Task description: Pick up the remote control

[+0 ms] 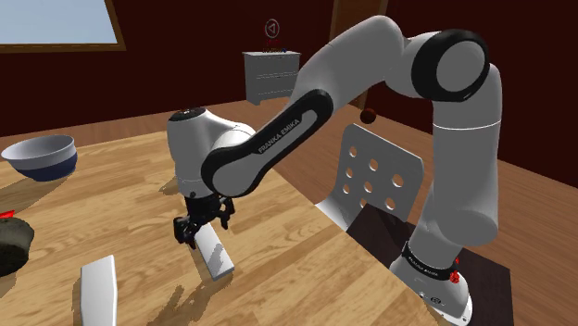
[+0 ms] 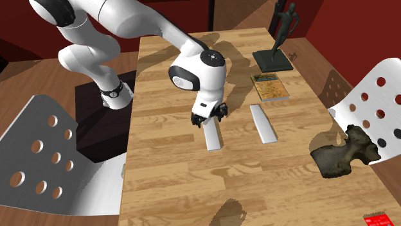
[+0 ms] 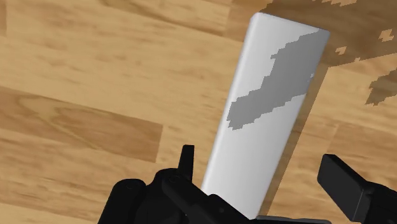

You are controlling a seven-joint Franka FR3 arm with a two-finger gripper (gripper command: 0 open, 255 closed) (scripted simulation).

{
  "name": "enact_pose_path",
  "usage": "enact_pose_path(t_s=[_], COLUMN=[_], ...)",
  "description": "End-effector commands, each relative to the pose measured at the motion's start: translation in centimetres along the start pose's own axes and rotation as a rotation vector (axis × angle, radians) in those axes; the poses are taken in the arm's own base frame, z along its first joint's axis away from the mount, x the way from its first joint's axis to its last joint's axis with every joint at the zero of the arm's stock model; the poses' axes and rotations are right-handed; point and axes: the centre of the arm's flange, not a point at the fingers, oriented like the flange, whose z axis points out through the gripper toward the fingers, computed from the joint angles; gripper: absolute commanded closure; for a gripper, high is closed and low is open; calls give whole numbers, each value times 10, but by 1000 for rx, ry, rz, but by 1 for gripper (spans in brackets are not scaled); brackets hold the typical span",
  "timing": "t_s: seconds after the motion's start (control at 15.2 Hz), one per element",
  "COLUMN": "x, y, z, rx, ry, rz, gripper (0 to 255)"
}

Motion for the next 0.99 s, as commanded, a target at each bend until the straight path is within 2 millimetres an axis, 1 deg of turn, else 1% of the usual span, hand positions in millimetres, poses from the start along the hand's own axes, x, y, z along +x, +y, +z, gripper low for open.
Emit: enact_pose_path(t_s=[0.0,0.26,0.4,0.46,0.92], x=[2,2,2,2,3], y=[-3,-3,-3,-3,-2], z=[10,31,34,34,35], rx=[0,0,0,0,0], ry=[1,1,1,1,1], rz=[0,0,0,0,0], gripper=[0,0,0,255,255])
